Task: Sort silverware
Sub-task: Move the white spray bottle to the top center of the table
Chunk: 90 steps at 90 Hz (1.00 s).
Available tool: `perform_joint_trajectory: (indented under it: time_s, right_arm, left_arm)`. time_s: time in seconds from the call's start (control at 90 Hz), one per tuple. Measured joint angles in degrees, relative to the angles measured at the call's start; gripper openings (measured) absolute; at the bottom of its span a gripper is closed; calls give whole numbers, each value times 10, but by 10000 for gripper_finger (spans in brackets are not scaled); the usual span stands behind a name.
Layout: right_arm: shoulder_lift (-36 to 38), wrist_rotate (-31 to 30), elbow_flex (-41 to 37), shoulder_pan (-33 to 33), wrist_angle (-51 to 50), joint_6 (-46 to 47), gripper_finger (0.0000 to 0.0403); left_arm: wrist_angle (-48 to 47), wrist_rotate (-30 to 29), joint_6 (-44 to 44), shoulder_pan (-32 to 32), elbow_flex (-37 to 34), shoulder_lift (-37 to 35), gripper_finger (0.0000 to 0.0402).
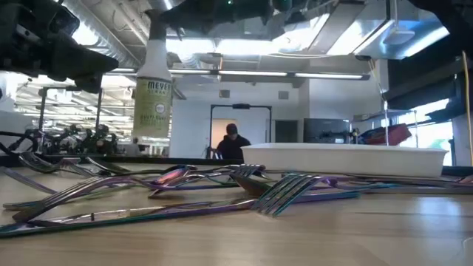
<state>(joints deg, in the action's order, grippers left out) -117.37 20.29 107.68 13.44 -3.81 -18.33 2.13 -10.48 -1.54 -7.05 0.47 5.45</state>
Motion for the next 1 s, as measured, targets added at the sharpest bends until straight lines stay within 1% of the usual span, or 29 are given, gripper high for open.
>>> perform_joint_trajectory:
  time_s: [0.389, 0.467, 0.722, 0.8, 1.0]
  right_arm:
    - [2, -113, 0, 9, 2, 37, 69]
    - [2, -137, 0, 8, 2, 61, 69]
    - [12, -175, 0, 8, -7, 150, 69]
    - [15, -195, 0, 8, -17, 176, 69]
    - [19, -231, 0, 8, -40, 213, 69]
  left_arm:
    - [0, 0, 0, 0, 0, 0, 0]
    - [0, 0, 0, 0, 0, 0, 0]
    - [0, 0, 0, 0, 0, 0, 0]
    - [0, 0, 0, 0, 0, 0, 0]
    - [0, 0, 0, 0, 0, 0, 0]
